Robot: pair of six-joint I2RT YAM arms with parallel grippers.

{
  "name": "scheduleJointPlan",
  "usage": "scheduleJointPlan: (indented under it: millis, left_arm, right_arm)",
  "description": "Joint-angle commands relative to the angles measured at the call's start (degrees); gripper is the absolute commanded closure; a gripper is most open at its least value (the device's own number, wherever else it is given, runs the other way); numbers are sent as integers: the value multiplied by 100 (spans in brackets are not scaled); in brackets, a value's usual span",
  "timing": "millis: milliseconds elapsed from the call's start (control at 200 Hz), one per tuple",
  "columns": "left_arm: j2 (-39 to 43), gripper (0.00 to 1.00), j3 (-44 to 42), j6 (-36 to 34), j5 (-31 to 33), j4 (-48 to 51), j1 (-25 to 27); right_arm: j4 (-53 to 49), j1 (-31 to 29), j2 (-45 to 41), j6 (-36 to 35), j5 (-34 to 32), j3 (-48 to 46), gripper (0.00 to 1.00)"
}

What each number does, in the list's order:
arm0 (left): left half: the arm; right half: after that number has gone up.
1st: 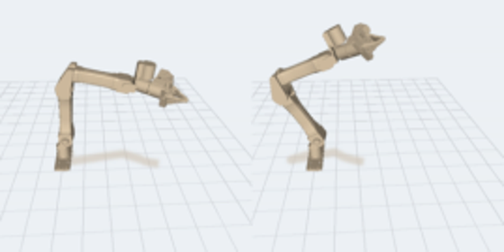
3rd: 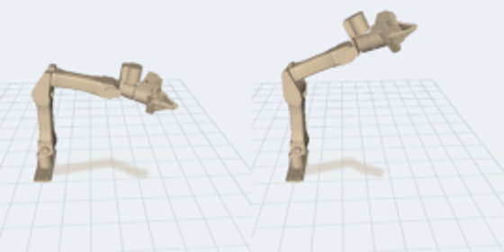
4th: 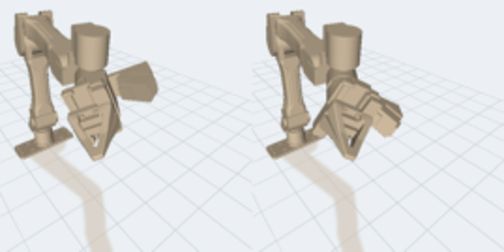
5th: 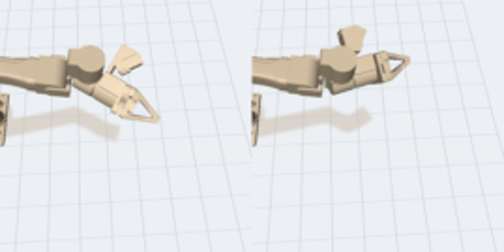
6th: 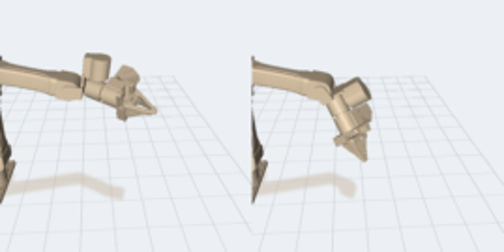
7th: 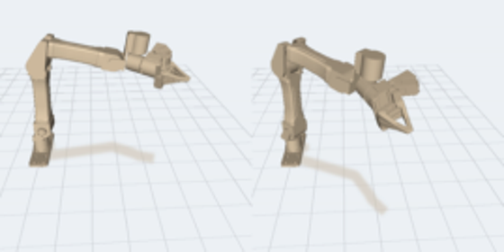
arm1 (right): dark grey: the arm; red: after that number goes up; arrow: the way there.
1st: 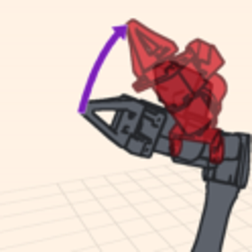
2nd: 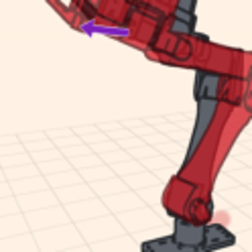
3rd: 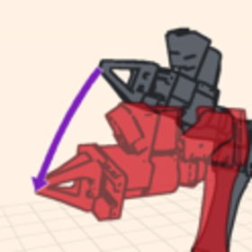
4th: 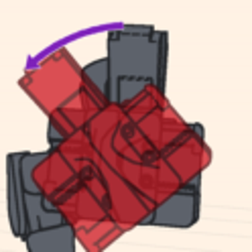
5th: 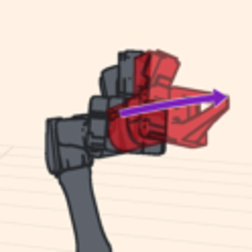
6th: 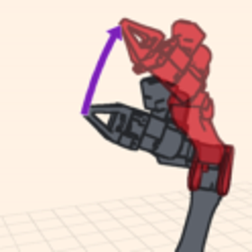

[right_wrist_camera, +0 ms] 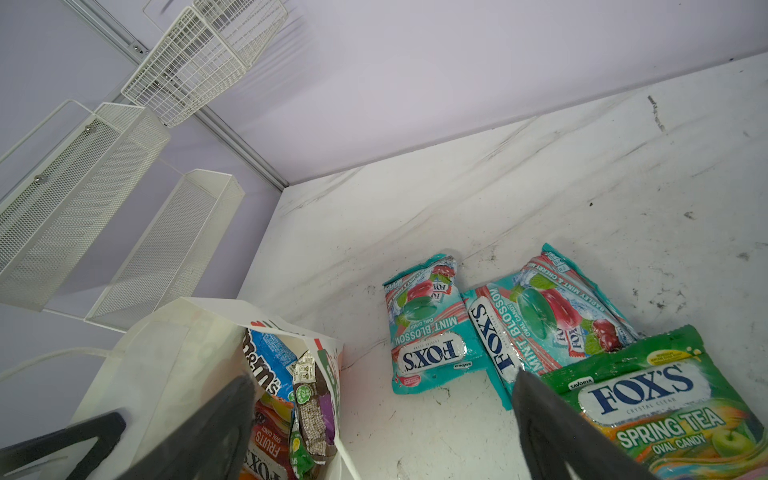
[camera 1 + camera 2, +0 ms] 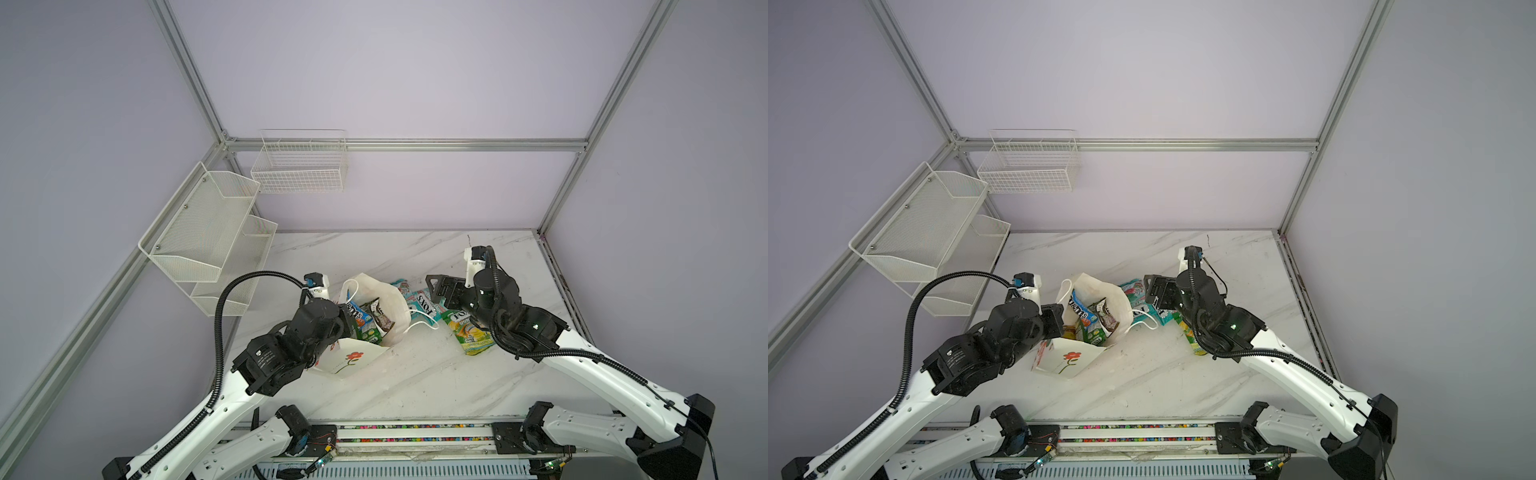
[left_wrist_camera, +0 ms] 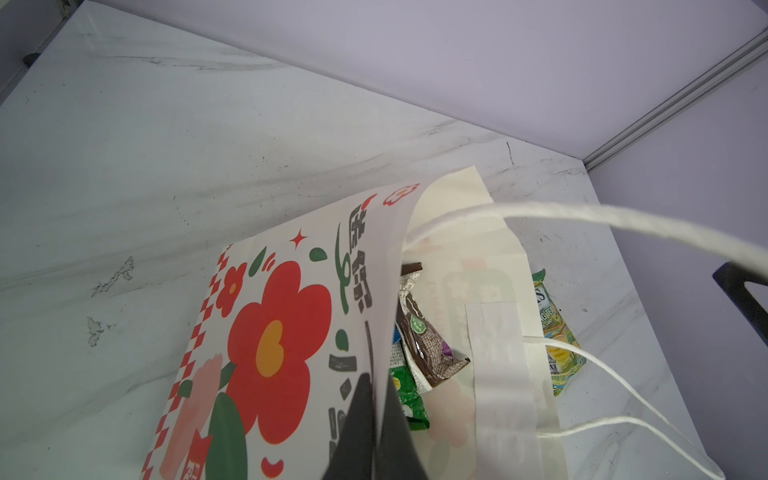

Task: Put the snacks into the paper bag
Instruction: 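Lower the open right gripper over the small teal Fox's Mint Blossom bag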

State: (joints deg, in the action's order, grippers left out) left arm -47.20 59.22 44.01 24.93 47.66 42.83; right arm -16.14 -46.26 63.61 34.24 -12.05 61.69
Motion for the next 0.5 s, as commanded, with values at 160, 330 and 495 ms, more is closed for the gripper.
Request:
scheduleJointPlan:
  millis: [160,330,495]
  left_arm:
    - [113,100,-239,38,196,-196,-3]
    - [136,100,-236,3,215,-161,-28]
    - [139,100,-222,-24,214,-143,-55]
  right_arm:
    - [-73,156,128,74,219,-96,3]
    - [-73,308,330,74,516,-127,3]
    - [-26,452,556,54,796,-182,3]
